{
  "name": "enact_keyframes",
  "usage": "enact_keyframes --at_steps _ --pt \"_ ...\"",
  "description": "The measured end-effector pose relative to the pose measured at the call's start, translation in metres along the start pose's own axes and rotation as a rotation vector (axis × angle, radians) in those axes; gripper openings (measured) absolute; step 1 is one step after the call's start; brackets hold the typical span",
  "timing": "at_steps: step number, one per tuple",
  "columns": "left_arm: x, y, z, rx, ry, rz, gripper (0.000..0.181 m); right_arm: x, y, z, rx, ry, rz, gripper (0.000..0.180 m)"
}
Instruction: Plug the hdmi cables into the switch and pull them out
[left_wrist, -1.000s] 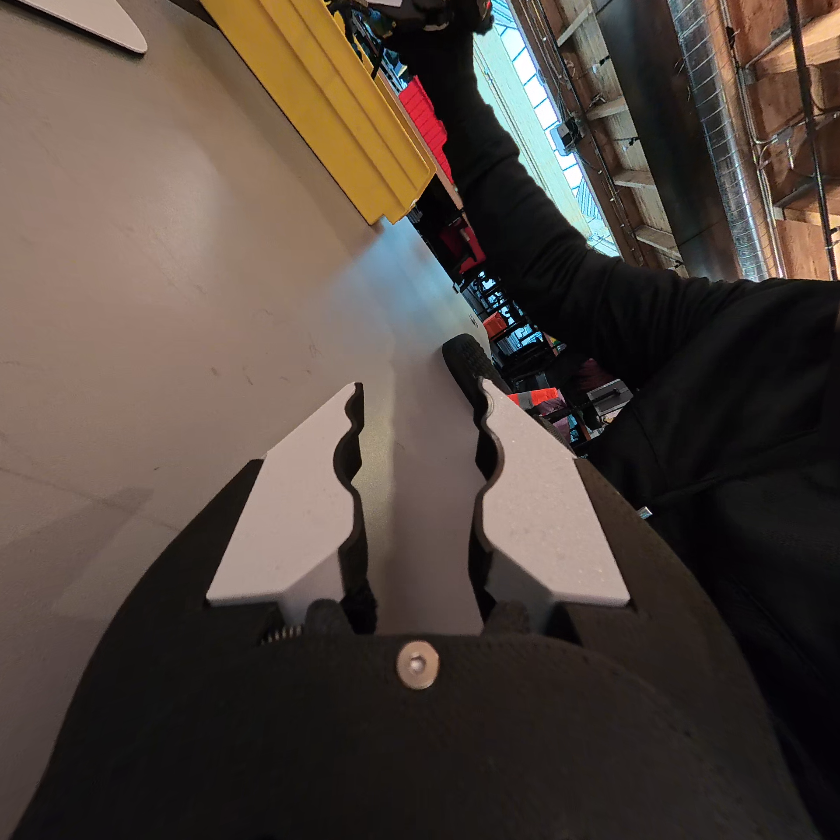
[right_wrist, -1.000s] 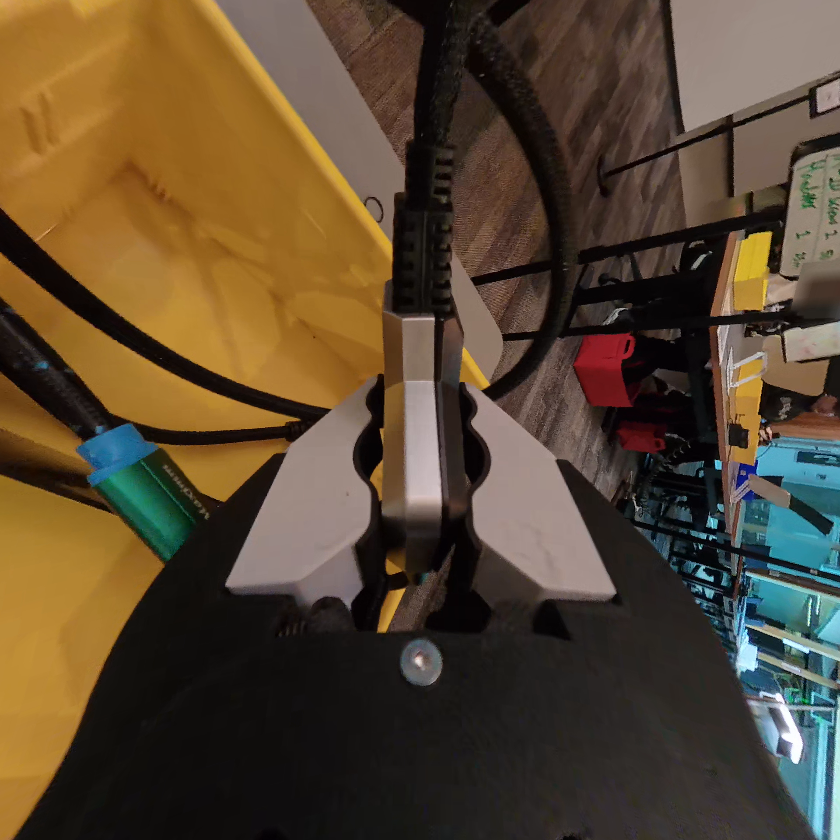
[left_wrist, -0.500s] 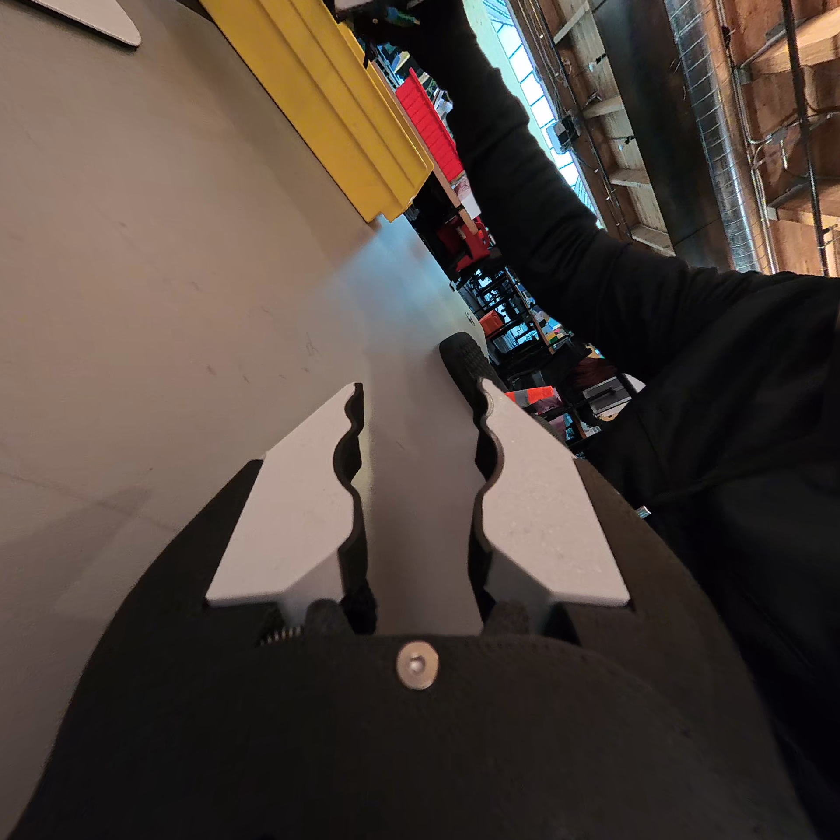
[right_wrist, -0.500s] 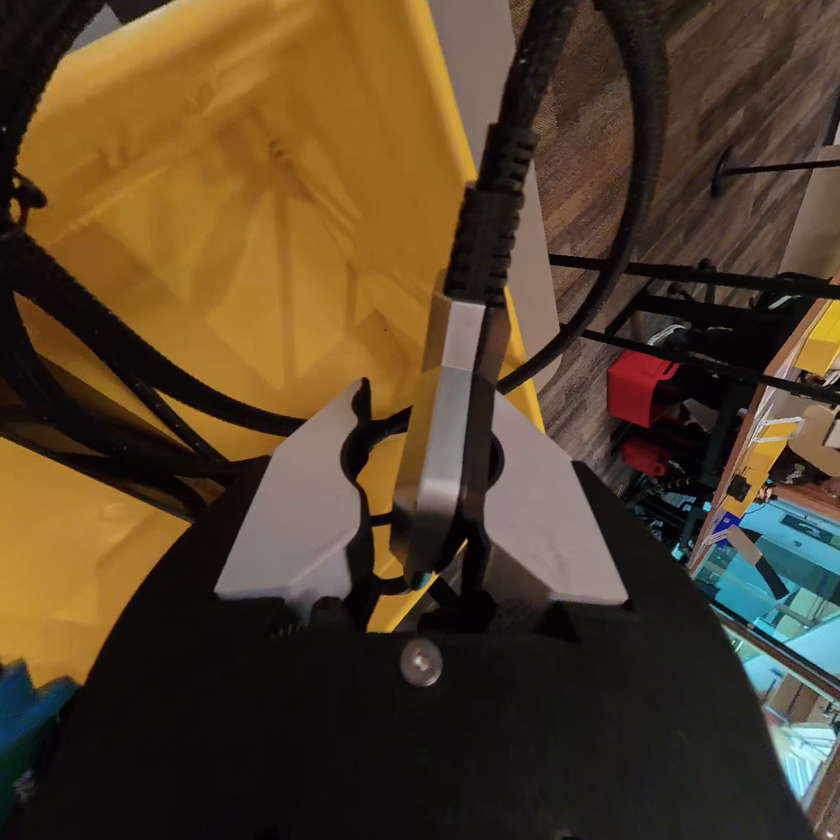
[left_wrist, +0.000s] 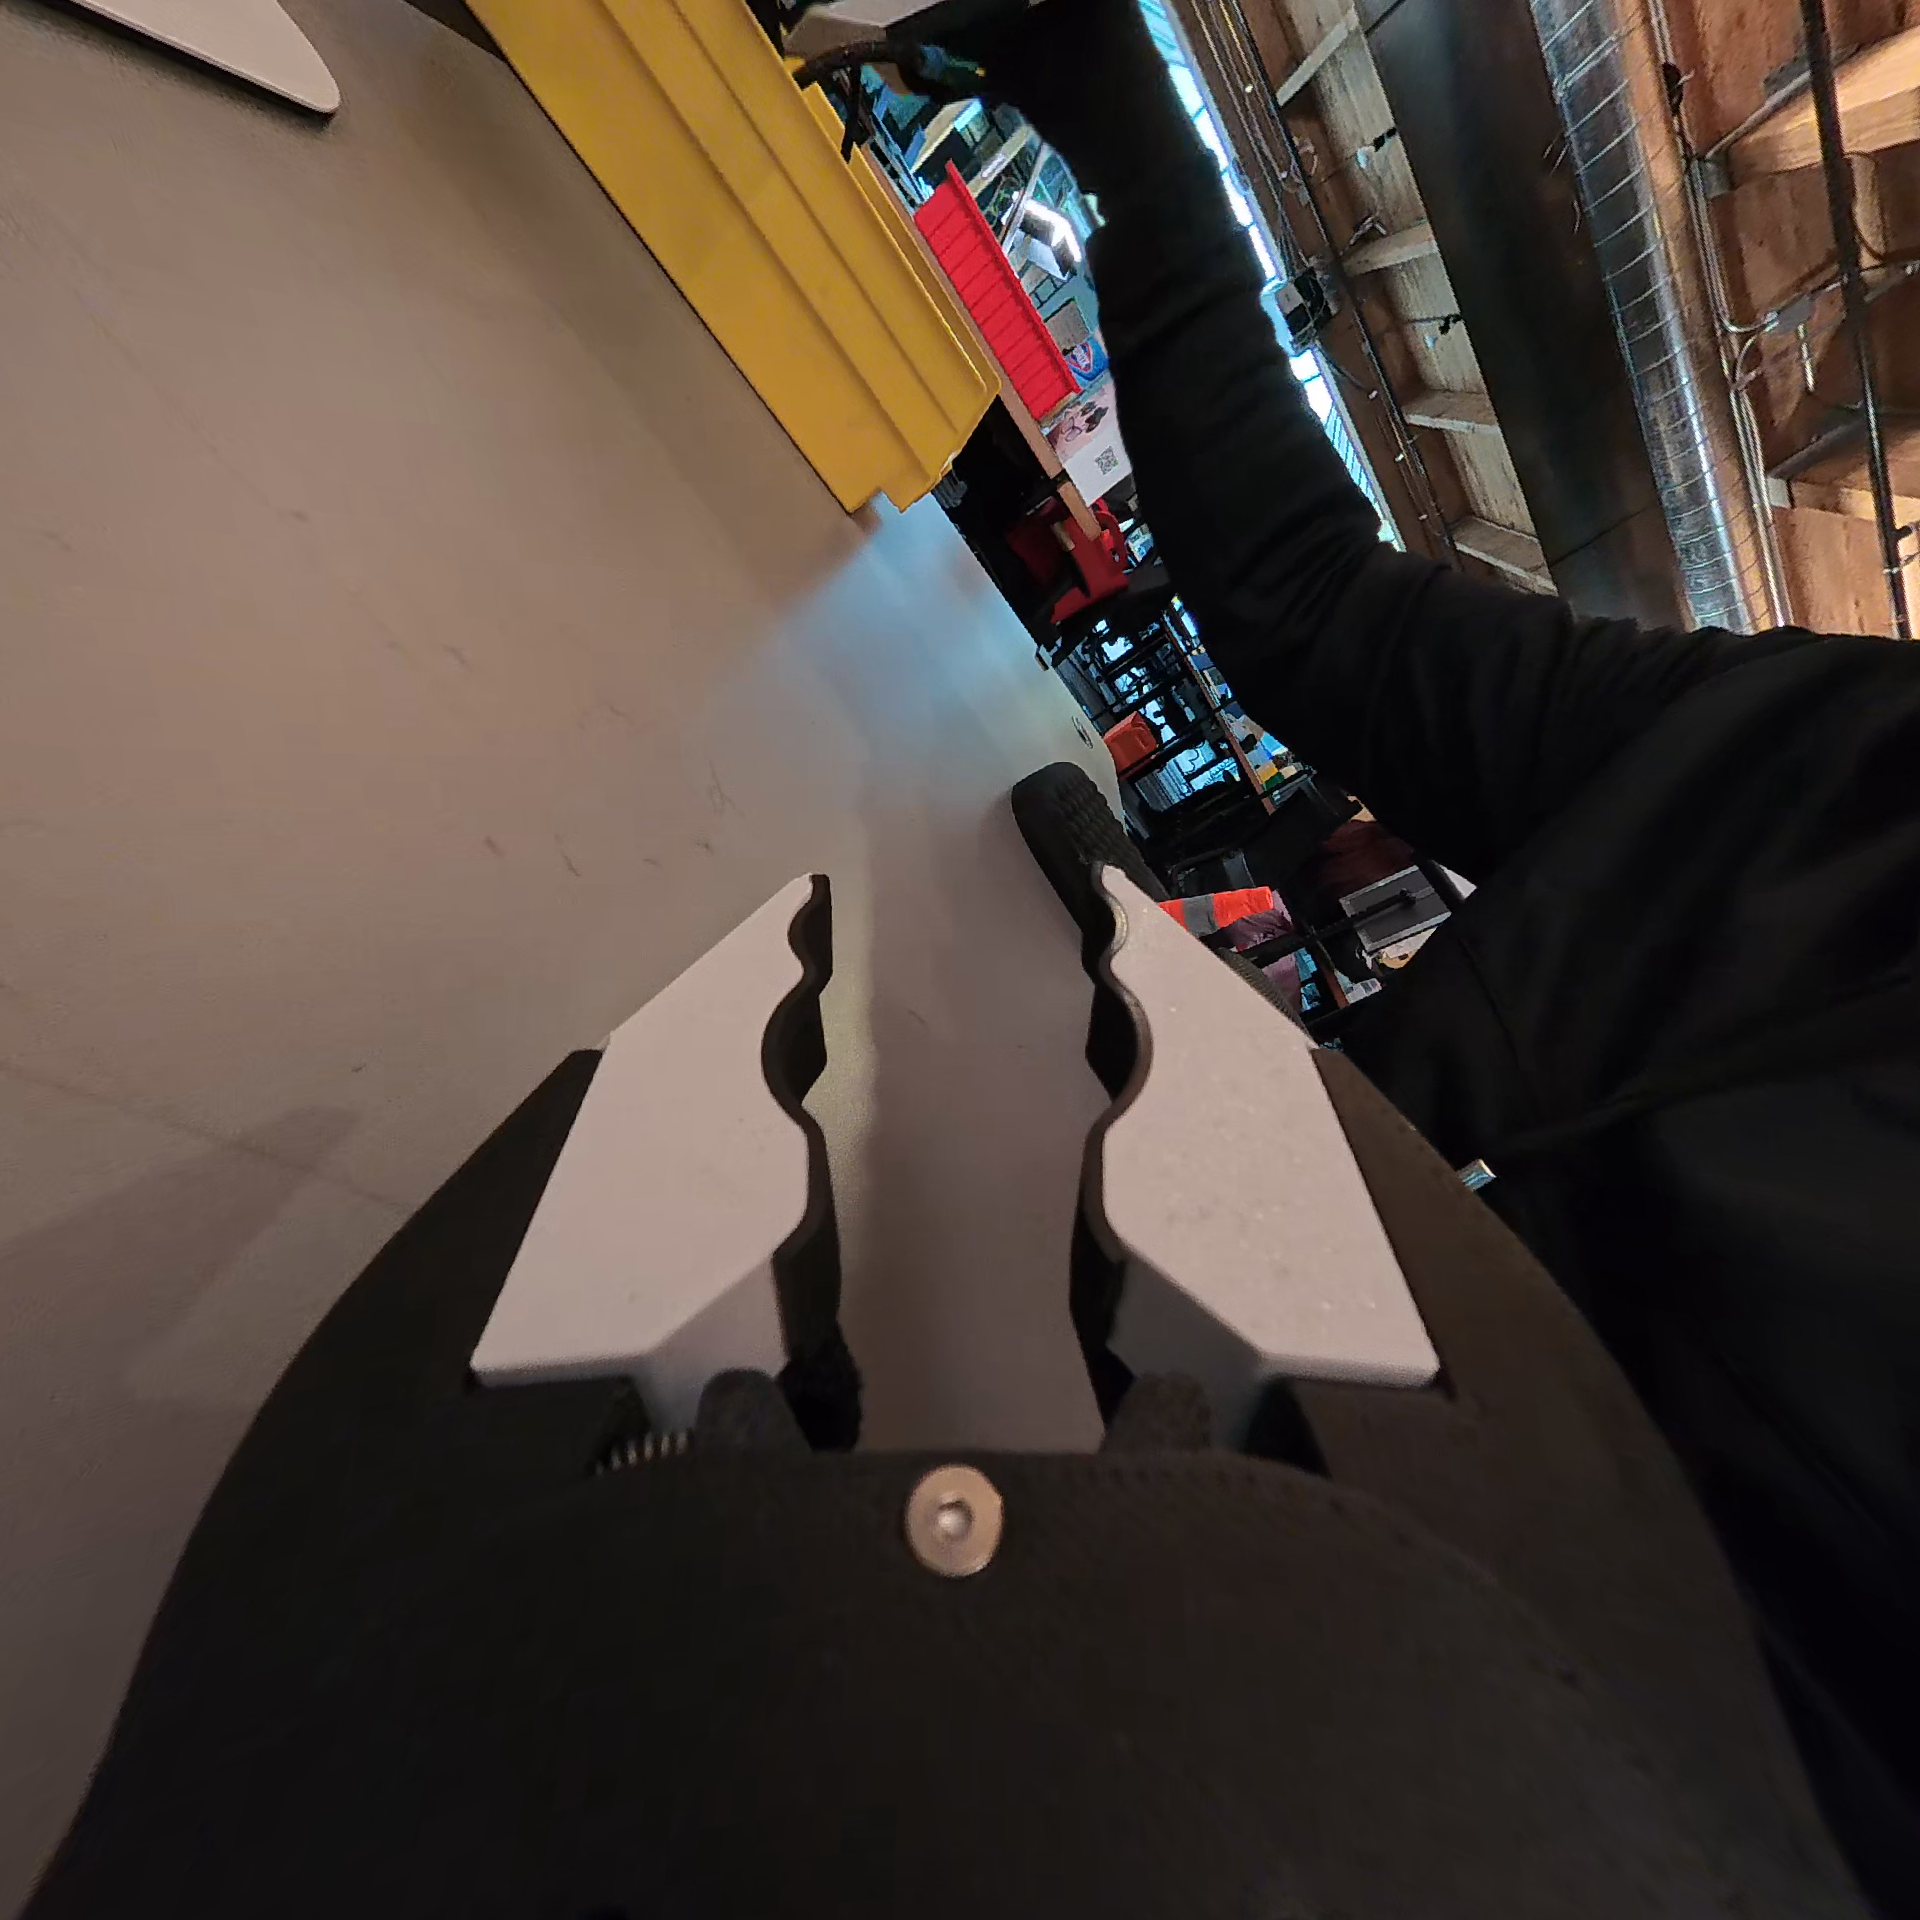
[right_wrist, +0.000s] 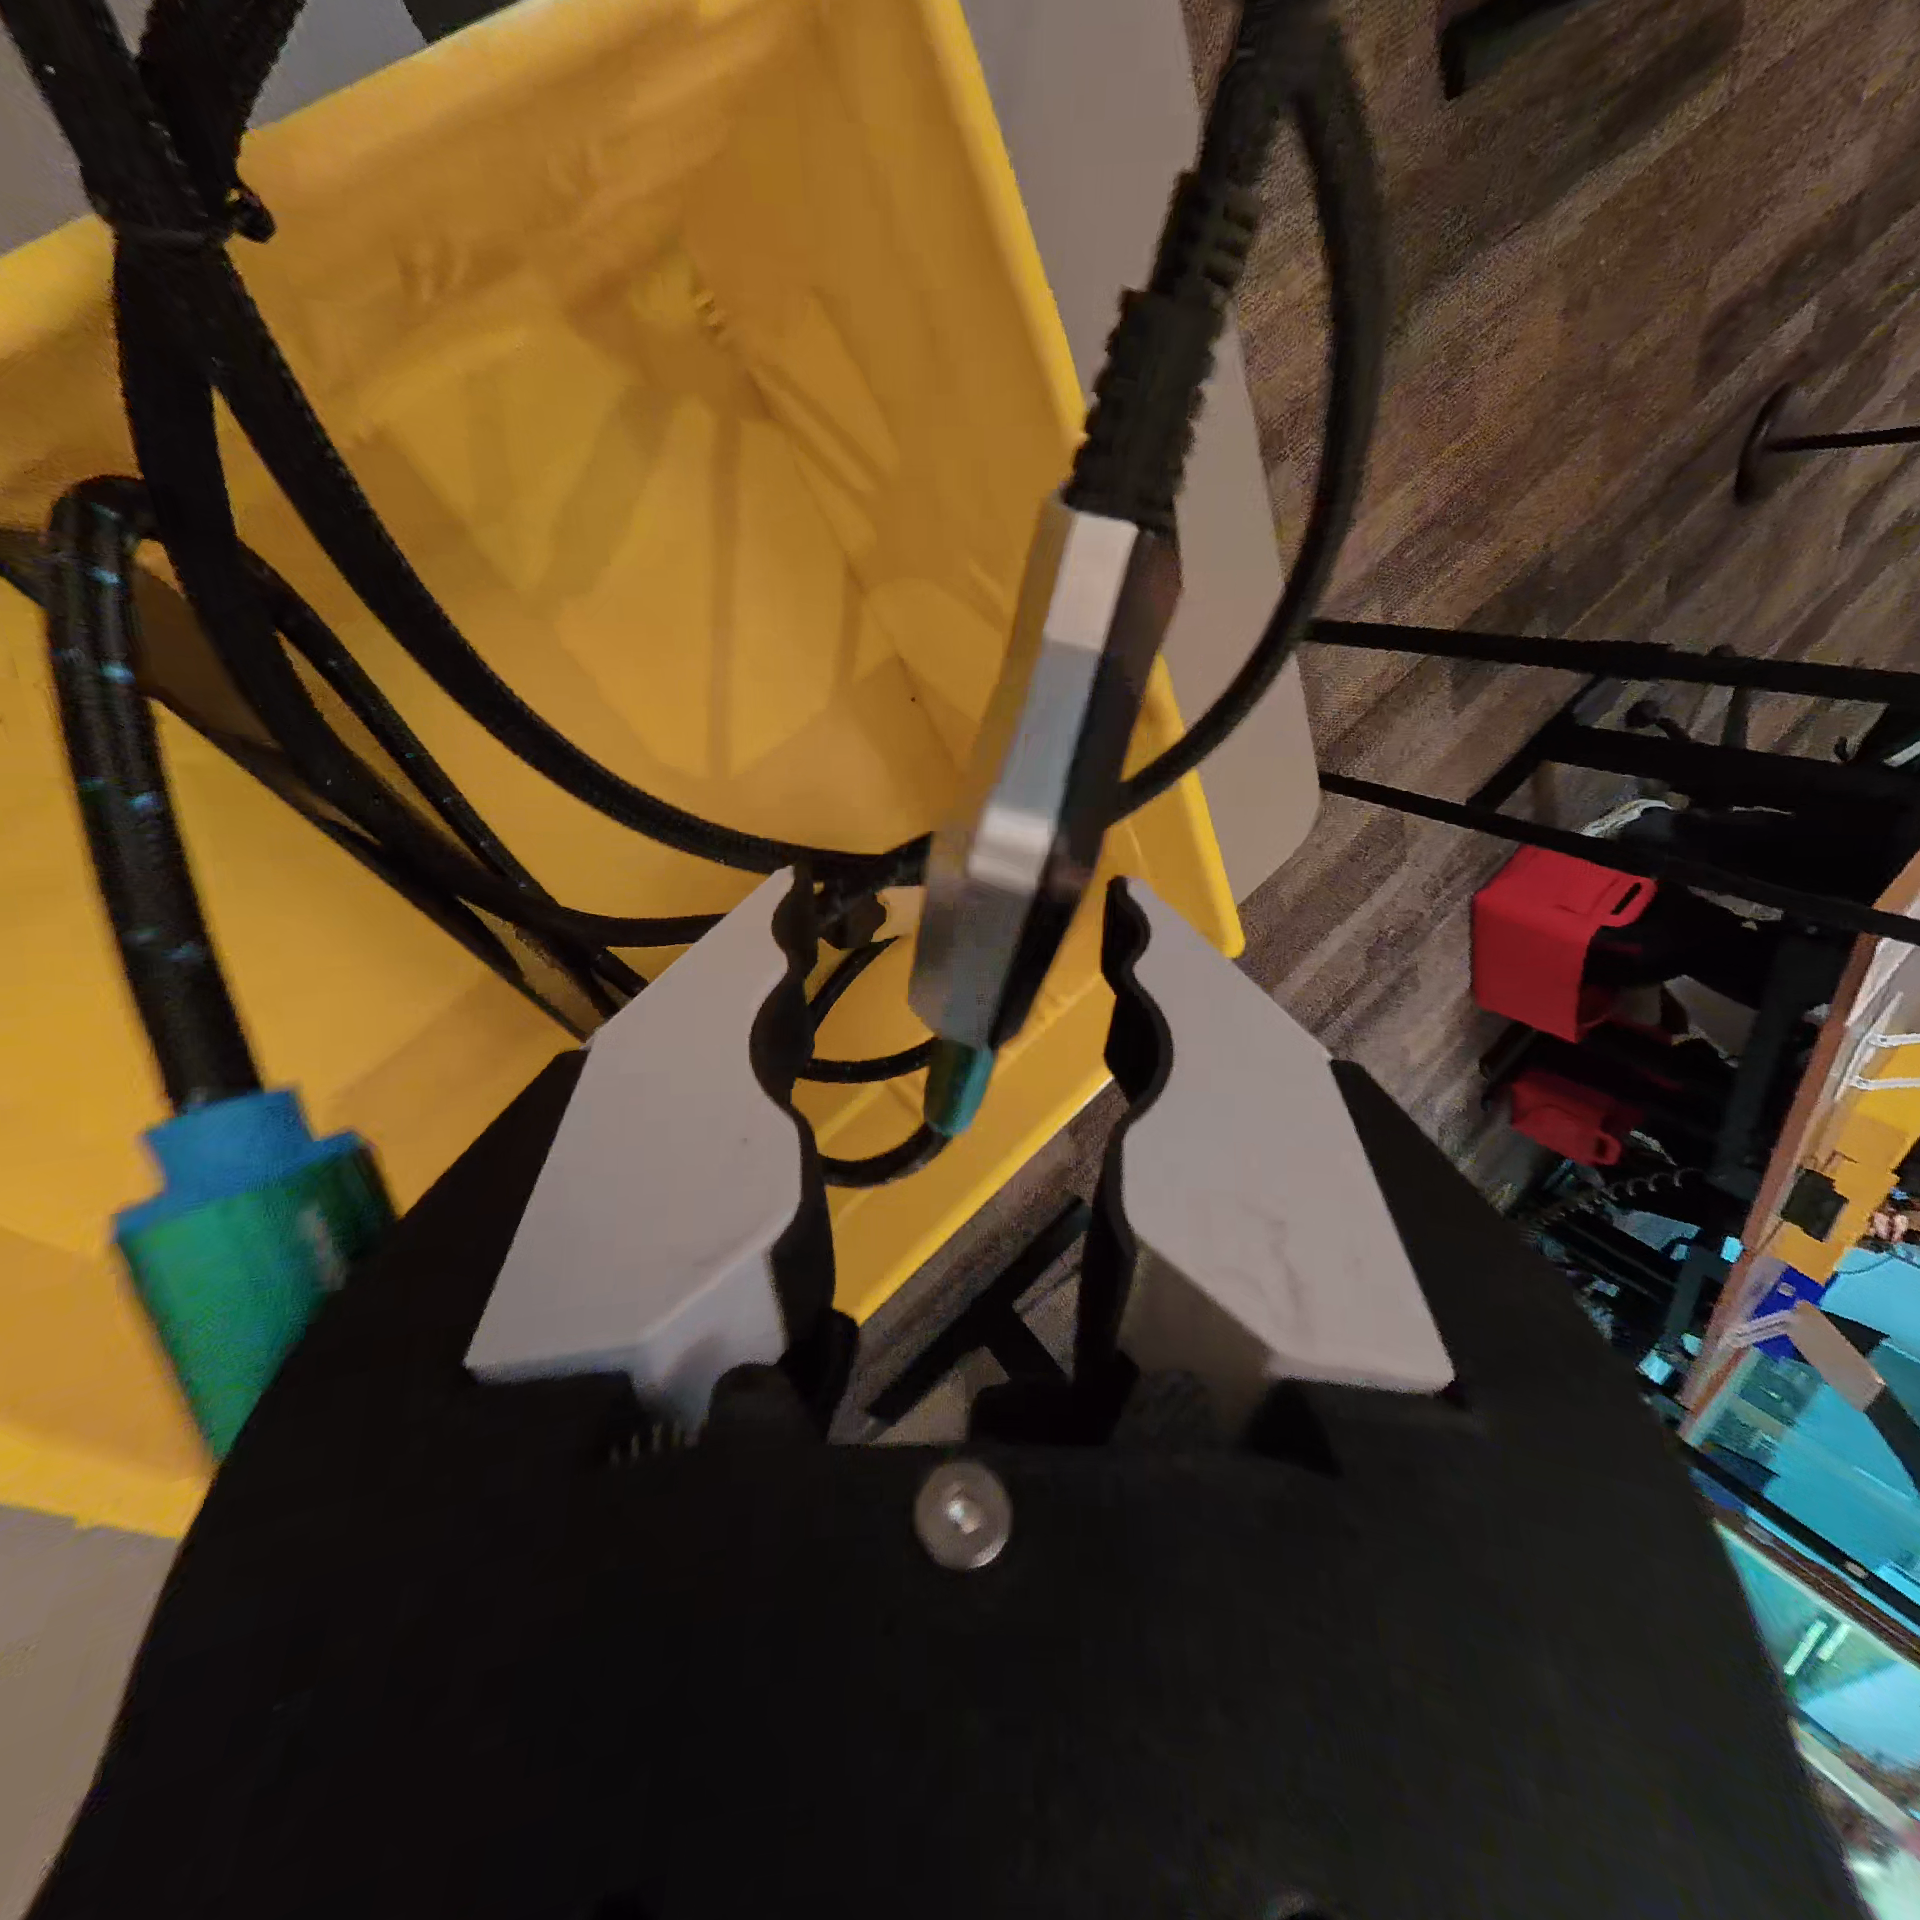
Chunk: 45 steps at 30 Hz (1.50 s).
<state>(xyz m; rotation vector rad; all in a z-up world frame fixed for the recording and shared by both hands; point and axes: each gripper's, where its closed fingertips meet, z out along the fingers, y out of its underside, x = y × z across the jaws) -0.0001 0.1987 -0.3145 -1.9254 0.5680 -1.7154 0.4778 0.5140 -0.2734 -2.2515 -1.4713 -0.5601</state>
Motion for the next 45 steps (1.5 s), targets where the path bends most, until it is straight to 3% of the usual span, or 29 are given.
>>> enact_keyframes --at_steps 15,25,34,36,40,45 --pt "0.0 0.0 0.001 -0.006 -0.006 0.003 0.046 0.015 -0.004 -0.066 0.128 0.152 0.131 0.052" --pt "0.003 0.004 0.007 -0.031 -0.029 0.062 0.044 0.0 0.008 -0.106 0.241 0.156 0.373 0.067" --pt "0.038 -0.012 0.013 -0.133 -0.163 0.363 0.042 -0.032 -0.002 -0.137 0.323 0.252 0.349 0.066" --pt "0.055 -0.033 -0.001 -0.139 -0.241 0.466 0.042 -0.047 -0.011 -0.145 0.356 0.256 0.321 0.064" --pt "0.063 -0.092 -0.064 -0.143 -0.559 0.645 0.043 -0.074 -0.031 -0.166 0.441 0.263 0.282 0.061" --pt "0.012 -0.159 -0.175 -0.197 -0.937 0.56 0.052 -0.103 -0.054 -0.188 0.545 0.229 0.253 0.061"
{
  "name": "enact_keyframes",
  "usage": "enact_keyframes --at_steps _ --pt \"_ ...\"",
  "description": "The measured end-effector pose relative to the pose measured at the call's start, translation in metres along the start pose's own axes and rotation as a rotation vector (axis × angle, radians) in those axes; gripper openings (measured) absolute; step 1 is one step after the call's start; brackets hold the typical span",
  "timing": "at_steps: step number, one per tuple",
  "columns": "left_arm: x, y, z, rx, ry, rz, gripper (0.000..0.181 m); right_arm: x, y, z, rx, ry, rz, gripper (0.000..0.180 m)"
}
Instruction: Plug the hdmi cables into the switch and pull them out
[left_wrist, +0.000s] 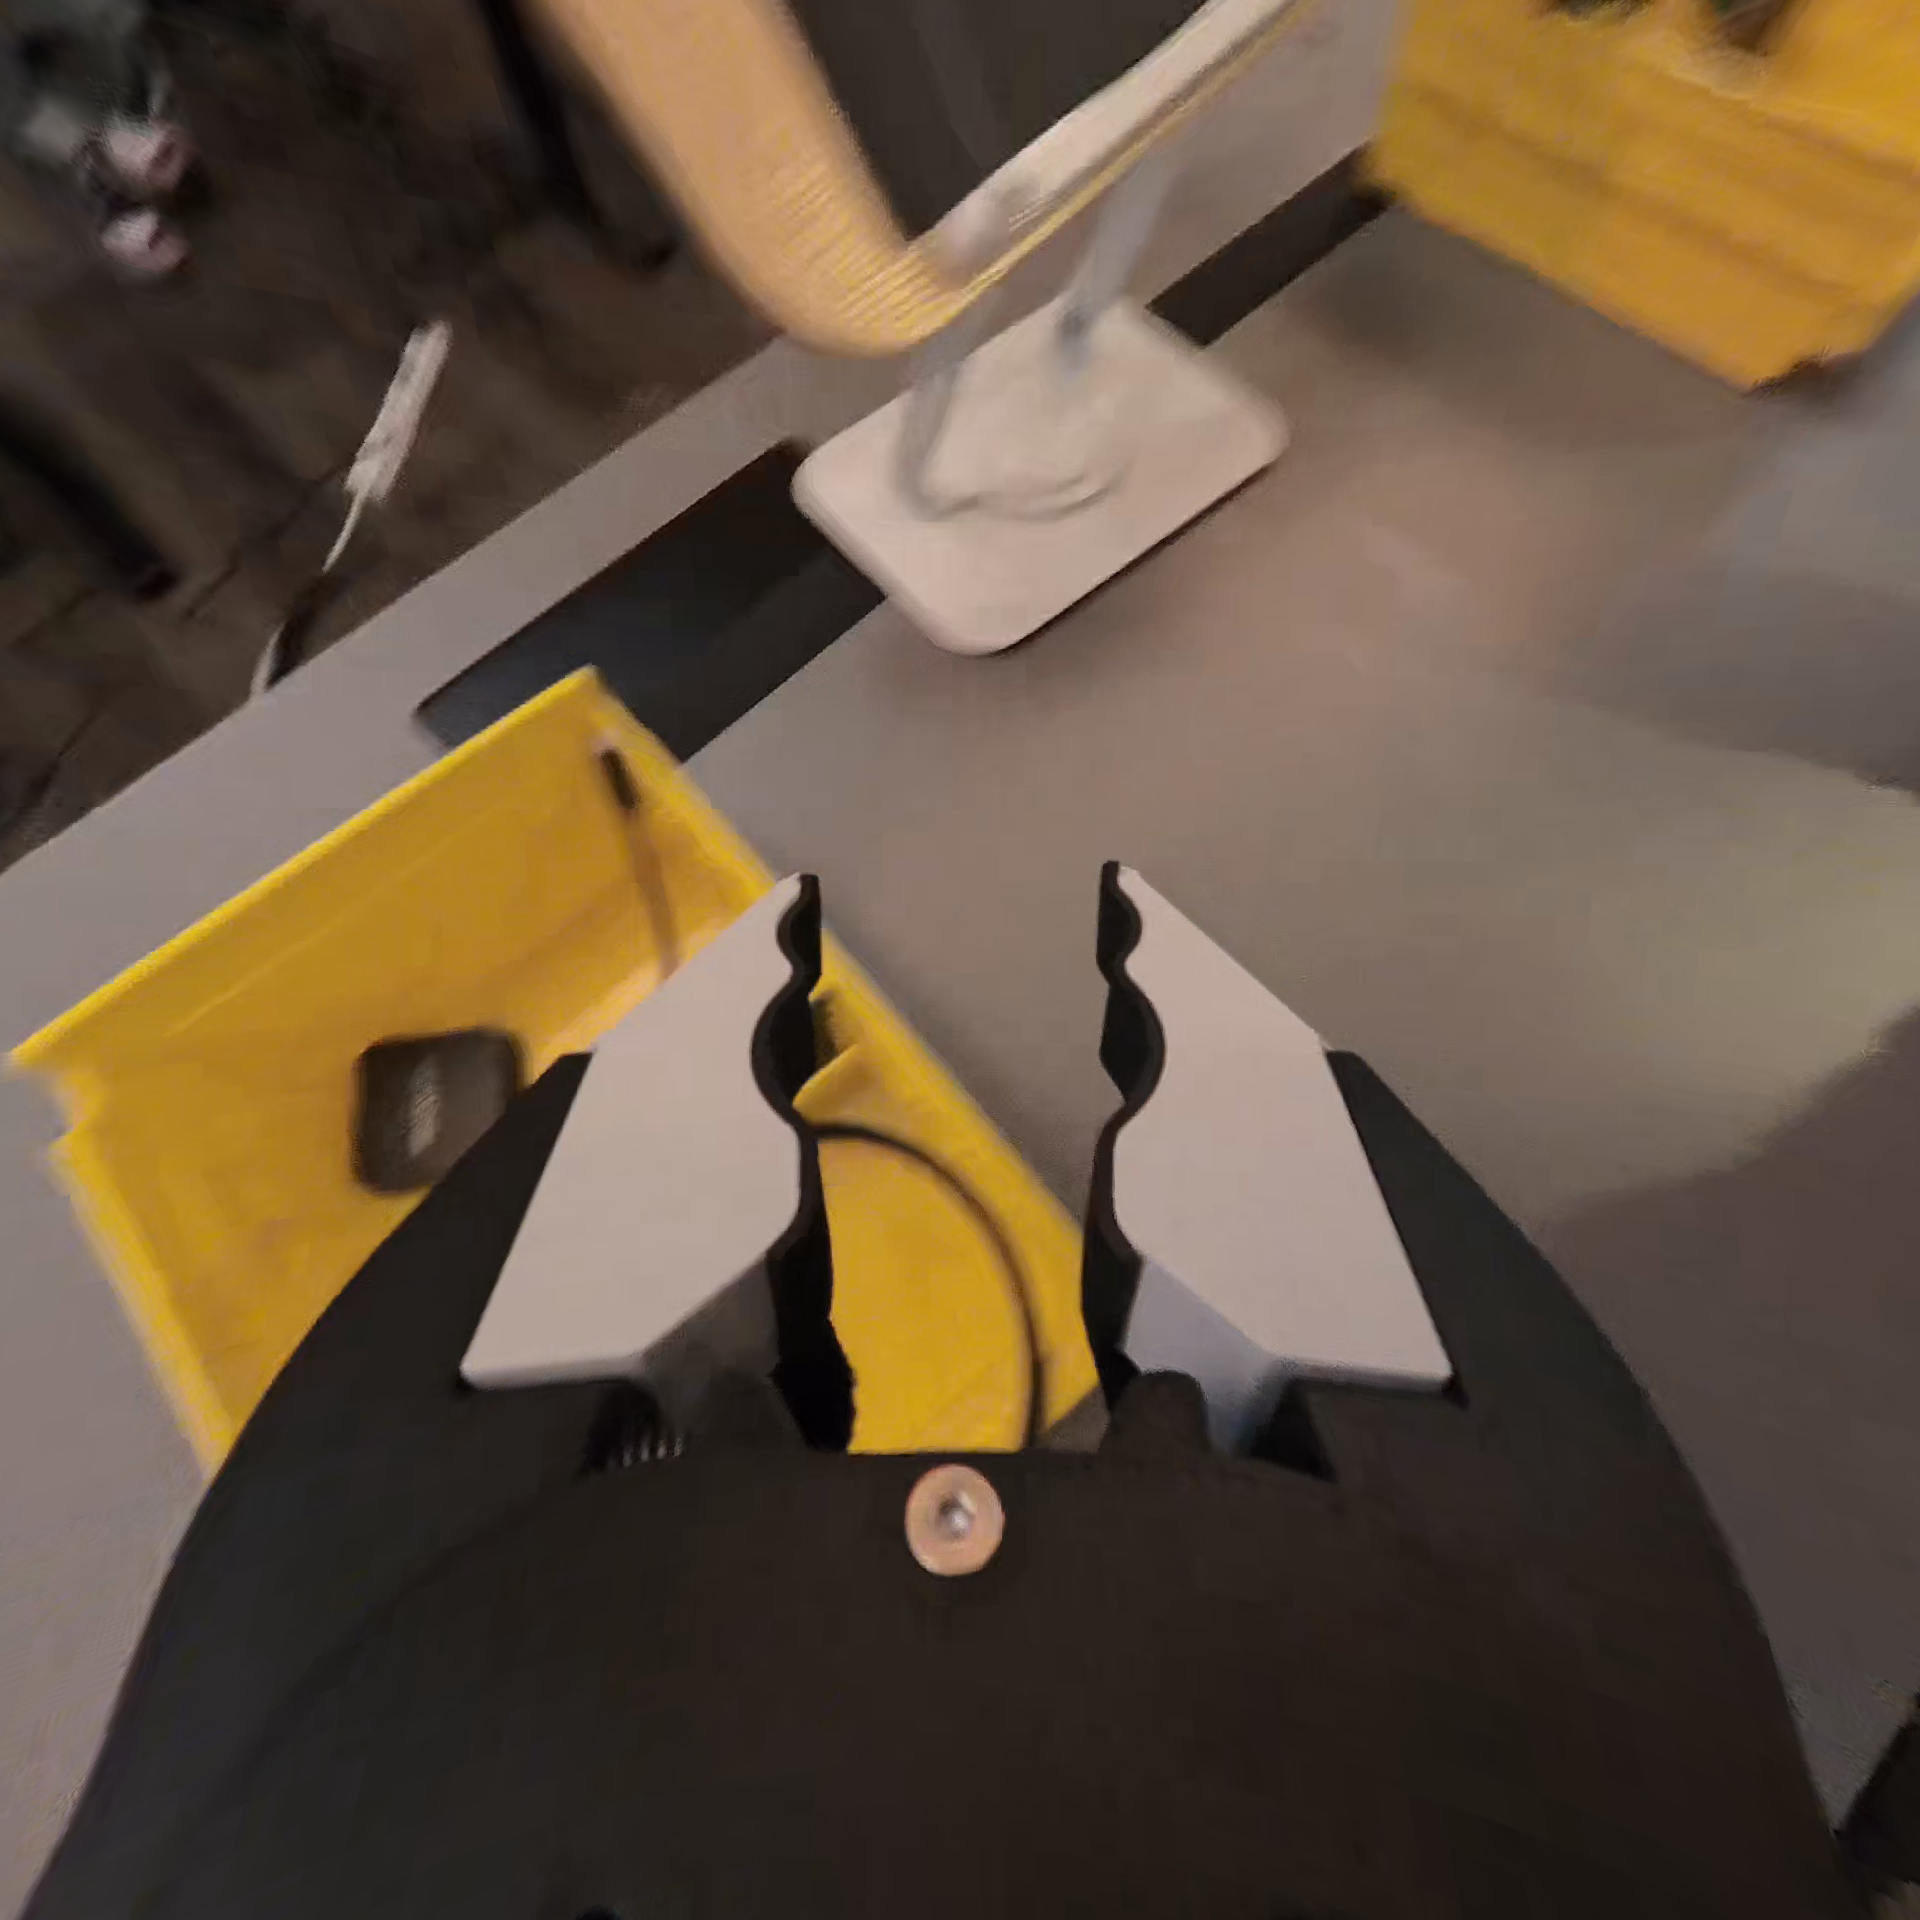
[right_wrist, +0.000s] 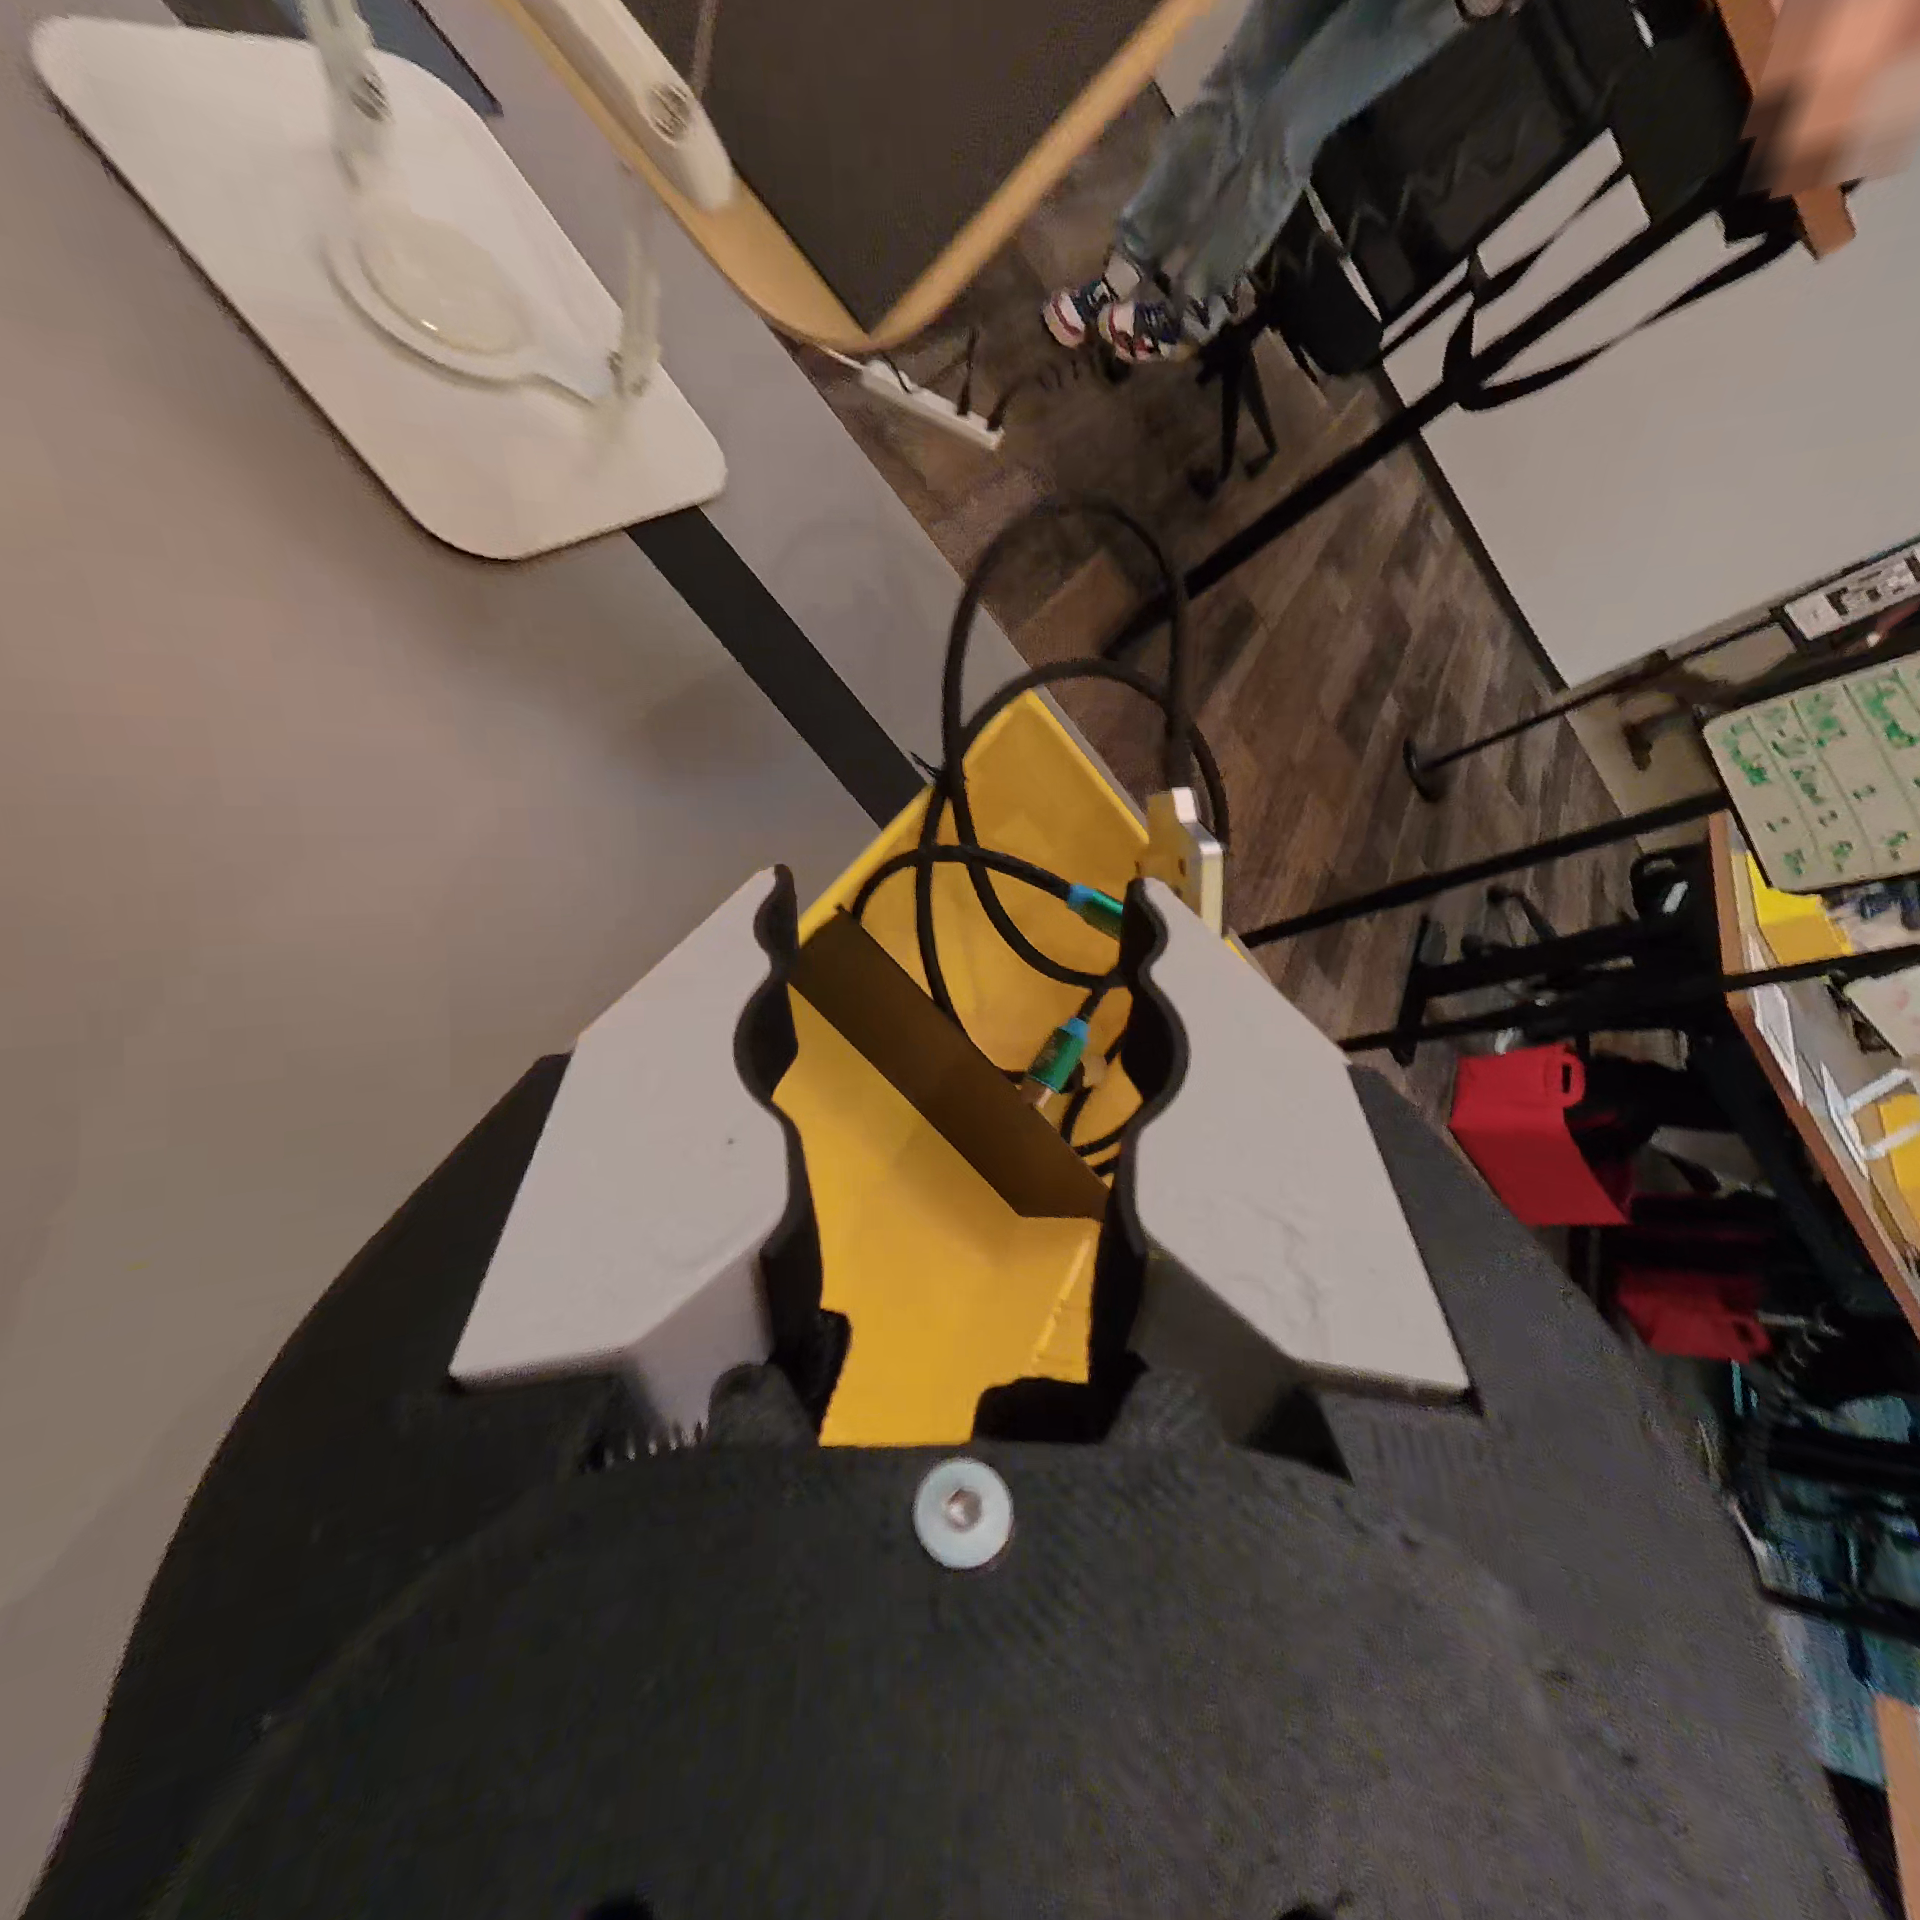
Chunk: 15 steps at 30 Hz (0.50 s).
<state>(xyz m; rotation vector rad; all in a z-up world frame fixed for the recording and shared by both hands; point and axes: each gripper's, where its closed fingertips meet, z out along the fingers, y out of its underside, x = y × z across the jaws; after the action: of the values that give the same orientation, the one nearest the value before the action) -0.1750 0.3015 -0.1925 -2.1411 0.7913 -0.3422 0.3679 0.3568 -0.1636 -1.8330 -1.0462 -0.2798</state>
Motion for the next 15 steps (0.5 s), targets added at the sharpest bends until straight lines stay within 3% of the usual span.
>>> enact_keyframes --at_steps 3,8,15 --pt "-0.071 0.026 0.018 -0.164 -0.067 -0.084 0.055 -0.018 -0.01 -0.004 0.026 -0.028 -0.017 0.061" --pt "-0.152 0.087 0.065 -0.449 -0.127 -0.172 0.082 -0.051 -0.018 0.0 0.039 -0.095 -0.06 0.061" --pt "-0.2 0.135 0.095 -0.735 -0.21 -0.037 0.091 -0.076 -0.019 0.002 0.048 -0.158 -0.083 0.061"
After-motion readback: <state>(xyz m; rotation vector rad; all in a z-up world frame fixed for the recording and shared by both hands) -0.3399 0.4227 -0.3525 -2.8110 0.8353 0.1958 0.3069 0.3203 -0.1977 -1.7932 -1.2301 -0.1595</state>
